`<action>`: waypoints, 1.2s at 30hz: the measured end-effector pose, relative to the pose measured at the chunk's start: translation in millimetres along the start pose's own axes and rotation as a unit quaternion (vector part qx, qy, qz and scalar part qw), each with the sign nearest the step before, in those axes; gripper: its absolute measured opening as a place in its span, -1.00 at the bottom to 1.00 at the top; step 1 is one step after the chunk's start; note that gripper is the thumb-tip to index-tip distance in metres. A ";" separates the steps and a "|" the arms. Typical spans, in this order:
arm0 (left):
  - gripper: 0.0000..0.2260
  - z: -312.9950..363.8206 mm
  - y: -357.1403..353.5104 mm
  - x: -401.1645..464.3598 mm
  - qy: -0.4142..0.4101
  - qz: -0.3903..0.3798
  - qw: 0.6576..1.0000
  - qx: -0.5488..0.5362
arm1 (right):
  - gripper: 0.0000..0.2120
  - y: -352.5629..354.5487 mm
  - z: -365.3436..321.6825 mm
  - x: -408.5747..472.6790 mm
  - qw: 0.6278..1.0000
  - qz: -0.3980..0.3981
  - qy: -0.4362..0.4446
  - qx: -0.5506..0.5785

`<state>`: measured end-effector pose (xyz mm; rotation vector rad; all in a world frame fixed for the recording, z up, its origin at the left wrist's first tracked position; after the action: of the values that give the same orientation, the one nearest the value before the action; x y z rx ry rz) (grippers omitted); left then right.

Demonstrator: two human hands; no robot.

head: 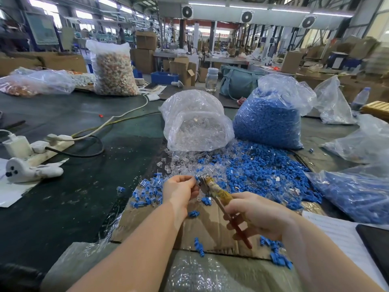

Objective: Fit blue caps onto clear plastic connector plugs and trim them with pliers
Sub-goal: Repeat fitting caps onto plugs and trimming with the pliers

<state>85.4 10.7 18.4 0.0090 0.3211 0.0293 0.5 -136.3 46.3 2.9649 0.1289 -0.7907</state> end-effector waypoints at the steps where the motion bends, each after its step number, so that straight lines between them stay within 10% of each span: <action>1: -0.92 0.7 1.2 0.2 -0.003 0.005 1.000 0.005 | -0.96 -0.6 0.2 -0.5 1.000 -0.002 -0.002 -0.005; 36: -0.91 -0.1 -3.2 -7.4 -0.006 -0.016 0.999 0.040 | -0.80 -6.9 9.7 -2.4 1.000 0.009 -0.007 -0.015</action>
<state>78.4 7.3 20.6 0.0834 0.3105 -0.0154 -7.0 -130.5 38.8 2.9282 0.1129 -0.8001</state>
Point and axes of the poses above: each hand's wrist, its own x-axis towards the middle knuckle, its own y-axis out of the back of the hand, z = x × y, the point moved 5 cm from there along x, towards the middle knuckle, and after that the axes turned 14 degrees about x, right-handed, at the moved point
